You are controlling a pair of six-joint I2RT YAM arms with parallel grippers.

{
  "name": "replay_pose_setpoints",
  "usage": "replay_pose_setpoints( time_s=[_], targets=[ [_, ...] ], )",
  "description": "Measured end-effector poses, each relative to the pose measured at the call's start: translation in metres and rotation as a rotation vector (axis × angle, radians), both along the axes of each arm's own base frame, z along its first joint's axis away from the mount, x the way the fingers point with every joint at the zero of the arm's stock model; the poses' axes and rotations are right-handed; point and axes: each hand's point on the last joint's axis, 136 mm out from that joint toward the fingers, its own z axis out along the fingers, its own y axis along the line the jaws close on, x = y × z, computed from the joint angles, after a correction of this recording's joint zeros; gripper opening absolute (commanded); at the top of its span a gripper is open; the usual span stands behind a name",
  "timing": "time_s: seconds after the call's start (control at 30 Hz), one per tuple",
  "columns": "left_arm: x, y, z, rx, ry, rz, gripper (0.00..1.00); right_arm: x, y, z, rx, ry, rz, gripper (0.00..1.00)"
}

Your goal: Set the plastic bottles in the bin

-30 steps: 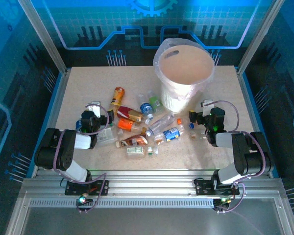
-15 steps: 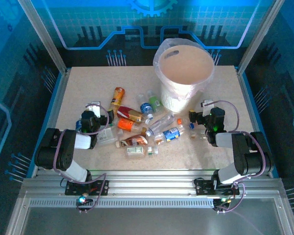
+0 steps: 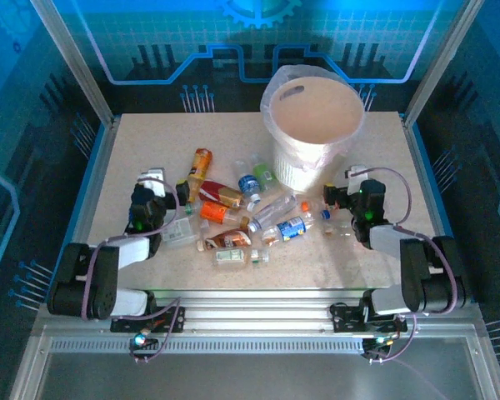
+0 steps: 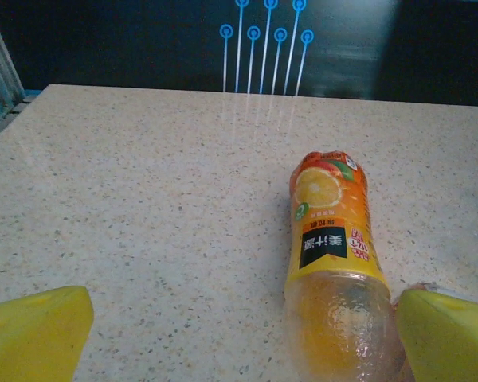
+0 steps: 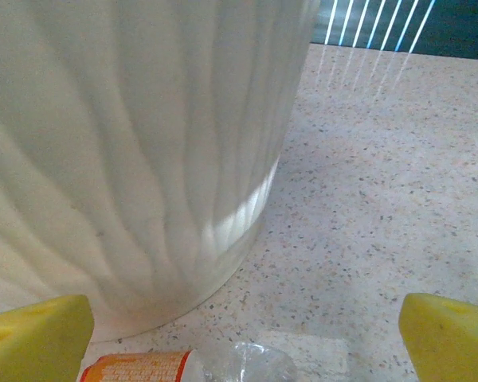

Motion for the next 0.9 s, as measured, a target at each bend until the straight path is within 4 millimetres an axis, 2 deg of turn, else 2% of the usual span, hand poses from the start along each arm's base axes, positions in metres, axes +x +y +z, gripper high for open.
replay_pose_setpoints(
  time_s=[0.33,0.53,0.7,0.9],
  targets=[
    [-0.010,0.002,0.058,-0.068,-0.080,0.024,0.99,-0.016,-0.013,0.036,0.013,-0.043,-0.077,1.00],
    [-0.025,0.007,0.085,-0.135,-0.065,0.072,0.99,-0.031,-0.021,0.045,0.036,-0.028,-0.136,1.00],
    [-0.043,0.018,0.108,-0.202,-0.044,0.150,0.99,-0.044,-0.028,0.043,0.055,0.015,-0.189,1.00],
    [-0.066,0.039,0.108,-0.224,0.072,0.298,0.99,-0.056,-0.033,0.044,0.062,0.040,-0.225,1.00]
  ],
)
